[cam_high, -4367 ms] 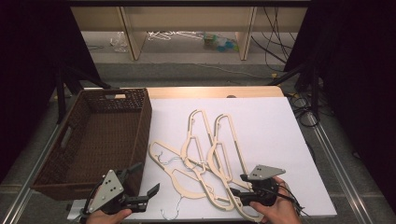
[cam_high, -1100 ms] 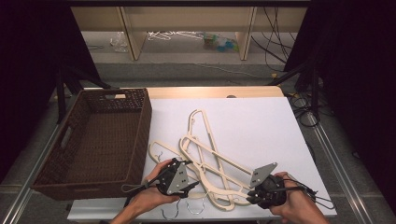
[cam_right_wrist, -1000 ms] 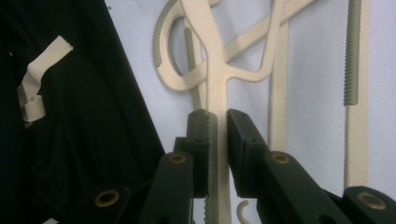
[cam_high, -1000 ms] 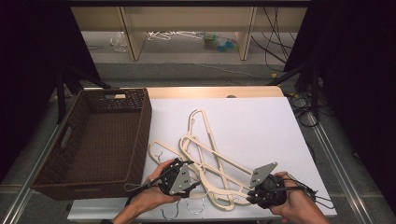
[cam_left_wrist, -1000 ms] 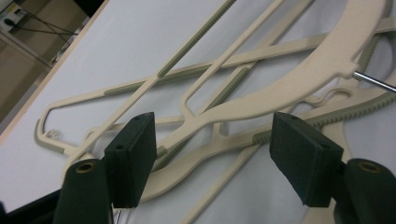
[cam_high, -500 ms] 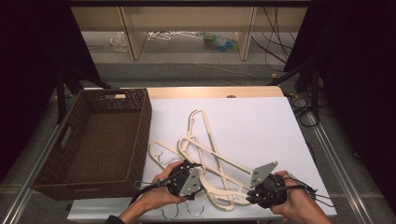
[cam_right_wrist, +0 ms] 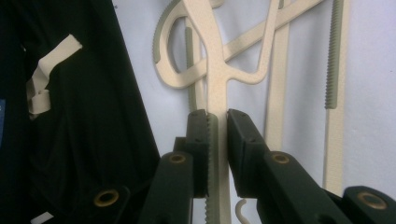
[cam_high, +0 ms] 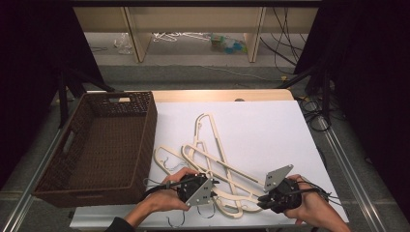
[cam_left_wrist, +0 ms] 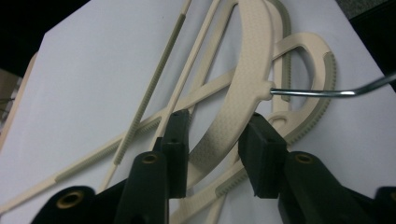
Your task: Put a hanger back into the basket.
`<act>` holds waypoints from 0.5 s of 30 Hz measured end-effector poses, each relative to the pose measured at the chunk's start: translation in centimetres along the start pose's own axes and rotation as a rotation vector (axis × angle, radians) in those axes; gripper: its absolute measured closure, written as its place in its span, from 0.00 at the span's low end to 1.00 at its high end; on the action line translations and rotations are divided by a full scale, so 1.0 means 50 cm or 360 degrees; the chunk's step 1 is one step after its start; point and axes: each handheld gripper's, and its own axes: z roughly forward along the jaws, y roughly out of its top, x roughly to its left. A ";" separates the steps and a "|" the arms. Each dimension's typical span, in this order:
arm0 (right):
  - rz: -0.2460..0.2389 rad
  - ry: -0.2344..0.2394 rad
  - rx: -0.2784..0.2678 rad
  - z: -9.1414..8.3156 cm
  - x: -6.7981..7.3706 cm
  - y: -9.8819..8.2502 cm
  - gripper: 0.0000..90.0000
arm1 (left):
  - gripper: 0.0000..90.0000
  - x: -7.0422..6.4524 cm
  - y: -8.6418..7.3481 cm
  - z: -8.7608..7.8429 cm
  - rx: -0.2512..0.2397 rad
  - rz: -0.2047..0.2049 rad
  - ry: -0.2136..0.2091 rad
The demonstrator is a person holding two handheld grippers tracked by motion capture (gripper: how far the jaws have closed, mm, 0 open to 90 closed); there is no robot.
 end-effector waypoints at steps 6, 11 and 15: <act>-0.0009 0.0016 -0.0048 -0.002 -0.011 -0.009 0.89 | 0.79 0.008 0.019 -0.007 0.0005 0.0127 0.0000; 0.0041 0.0011 -0.0076 -0.007 -0.023 -0.021 0.83 | 0.86 0.011 0.035 -0.013 -0.0045 0.0149 0.0081; 0.0084 -0.0062 -0.0137 -0.020 -0.027 -0.025 0.73 | 0.90 0.013 0.044 -0.017 -0.0052 0.0180 0.0123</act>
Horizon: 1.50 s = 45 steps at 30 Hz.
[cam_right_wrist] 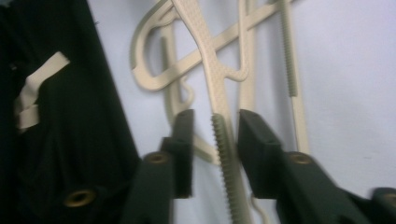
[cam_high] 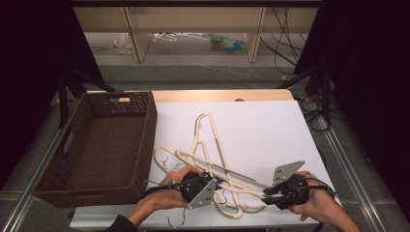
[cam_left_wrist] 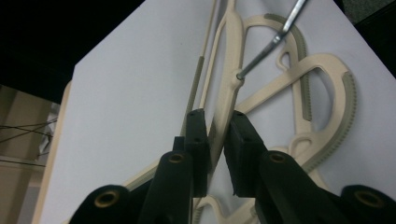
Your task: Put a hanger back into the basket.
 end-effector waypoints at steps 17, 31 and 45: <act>0.0234 -0.0448 -0.0646 -0.087 -0.004 0.028 0.38 | 0.95 0.070 0.017 -0.066 0.0062 -0.0326 0.0251; 0.0173 -0.0376 -0.0658 -0.049 0.028 0.035 0.36 | 0.95 0.127 0.027 -0.157 0.0035 -0.0838 0.0382; 0.0200 -0.0334 -0.0598 0.010 0.042 0.018 0.28 | 0.95 0.213 0.022 -0.275 -0.0124 -0.1325 0.0401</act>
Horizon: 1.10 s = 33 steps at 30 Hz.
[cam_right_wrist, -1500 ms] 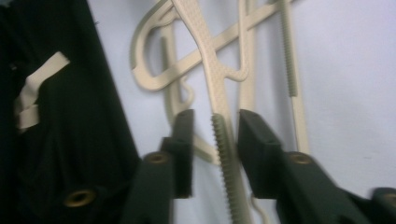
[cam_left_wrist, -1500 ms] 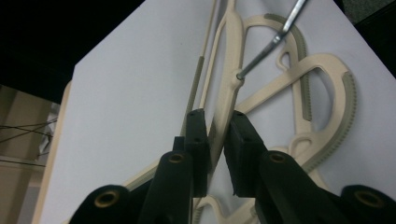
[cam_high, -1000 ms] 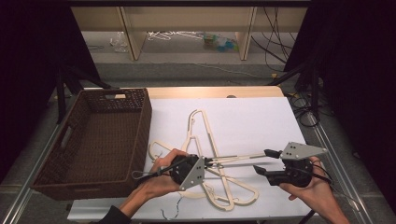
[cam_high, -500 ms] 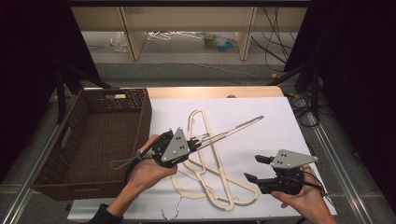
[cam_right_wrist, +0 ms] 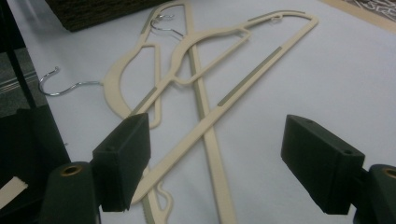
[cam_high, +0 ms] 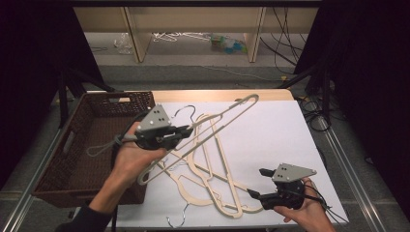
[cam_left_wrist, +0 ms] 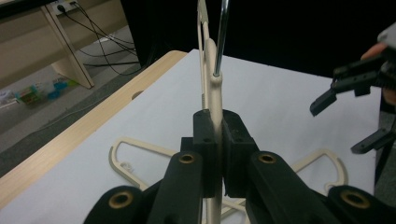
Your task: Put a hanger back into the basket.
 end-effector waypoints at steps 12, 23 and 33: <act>0.0005 0.0011 0.0020 0.006 -0.001 -0.007 0.28 | 0.95 0.115 0.045 -0.179 -0.0144 -0.0141 0.0233; 0.0003 0.0014 0.0028 0.012 -0.002 -0.009 0.27 | 0.95 0.226 -0.086 -0.257 -0.0059 -0.0166 0.0516; 0.0012 0.0011 0.0033 0.011 -0.004 -0.010 0.27 | 0.95 0.278 -0.182 -0.278 0.0013 -0.0199 0.0593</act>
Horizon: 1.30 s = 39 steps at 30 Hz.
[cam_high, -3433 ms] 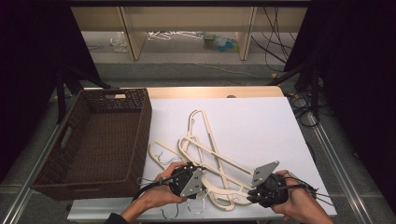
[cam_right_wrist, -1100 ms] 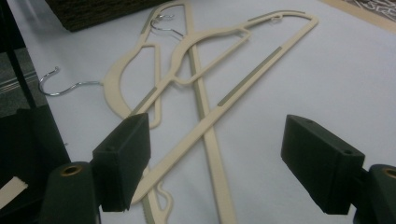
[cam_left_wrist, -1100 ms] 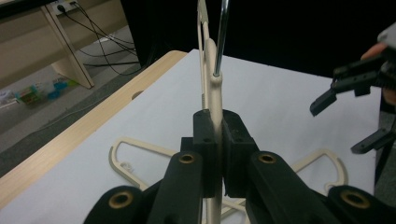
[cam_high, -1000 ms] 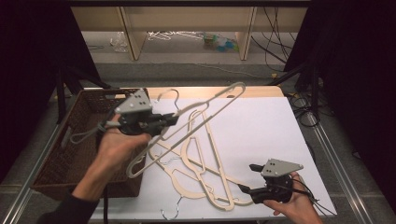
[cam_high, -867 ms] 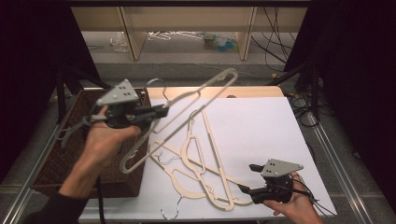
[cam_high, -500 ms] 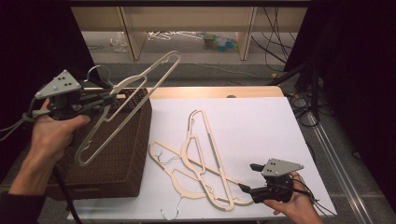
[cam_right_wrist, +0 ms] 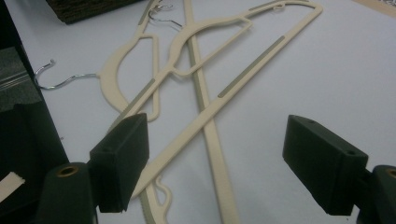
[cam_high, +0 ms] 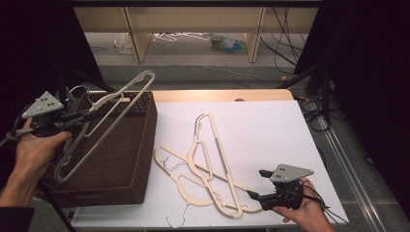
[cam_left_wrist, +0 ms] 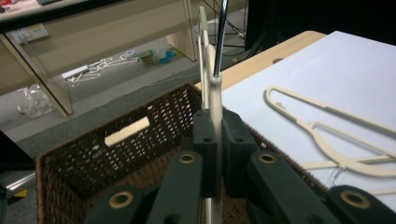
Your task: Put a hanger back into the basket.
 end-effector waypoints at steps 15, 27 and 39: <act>0.0012 0.0004 0.0024 0.004 -0.001 -0.003 0.26 | 0.95 0.024 -0.083 0.026 0.0174 0.0046 0.0028; 0.0005 0.0010 0.0037 0.007 0.000 -0.005 0.27 | 0.95 0.057 -0.141 0.073 0.0348 0.0026 -0.0045; -0.0010 0.0037 0.0060 0.011 0.001 -0.008 0.27 | 0.88 0.090 -0.182 0.095 0.0458 -0.0132 0.0250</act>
